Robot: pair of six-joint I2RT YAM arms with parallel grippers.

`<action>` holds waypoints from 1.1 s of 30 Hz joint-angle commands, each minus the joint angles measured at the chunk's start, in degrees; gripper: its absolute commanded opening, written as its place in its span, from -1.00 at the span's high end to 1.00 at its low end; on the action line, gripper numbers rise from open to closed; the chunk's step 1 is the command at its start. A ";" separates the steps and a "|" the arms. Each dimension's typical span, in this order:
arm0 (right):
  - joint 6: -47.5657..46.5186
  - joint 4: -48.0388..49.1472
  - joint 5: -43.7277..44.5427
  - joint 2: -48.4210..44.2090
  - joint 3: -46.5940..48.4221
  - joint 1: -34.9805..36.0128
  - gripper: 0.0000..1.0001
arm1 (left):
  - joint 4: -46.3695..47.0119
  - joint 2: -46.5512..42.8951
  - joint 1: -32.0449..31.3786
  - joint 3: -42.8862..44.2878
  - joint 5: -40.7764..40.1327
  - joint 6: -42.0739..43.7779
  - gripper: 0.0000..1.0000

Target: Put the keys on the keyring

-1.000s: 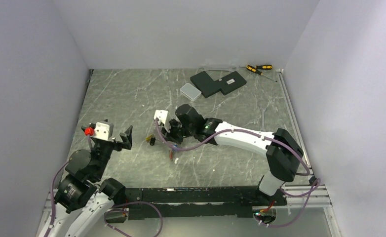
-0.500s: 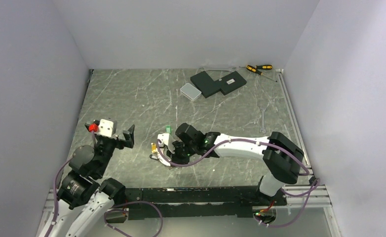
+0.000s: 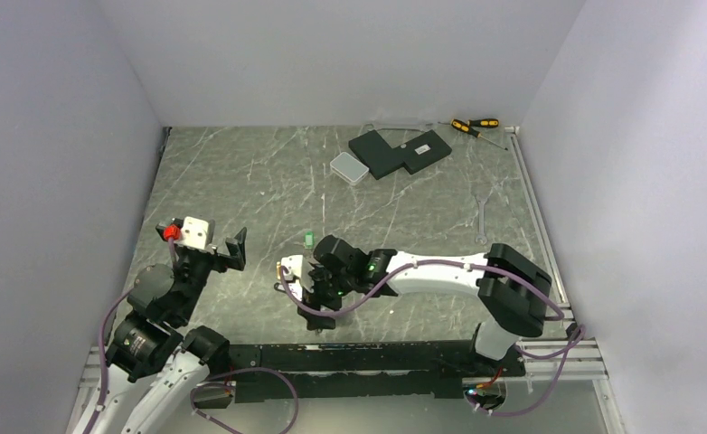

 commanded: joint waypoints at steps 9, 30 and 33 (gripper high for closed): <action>0.14 5.69 9.85 -13.52 0.04 0.22 -0.74 | 2.30 -0.44 0.50 -0.25 0.37 0.45 -0.99; 8.35 25.22 69.55 -41.84 -15.98 0.20 -0.99 | 3.17 3.25 1.27 -0.95 -3.29 -0.17 -0.99; 8.45 23.06 72.26 -44.11 -16.60 0.25 -0.99 | 3.17 3.62 1.63 -1.03 -3.54 -0.17 -0.99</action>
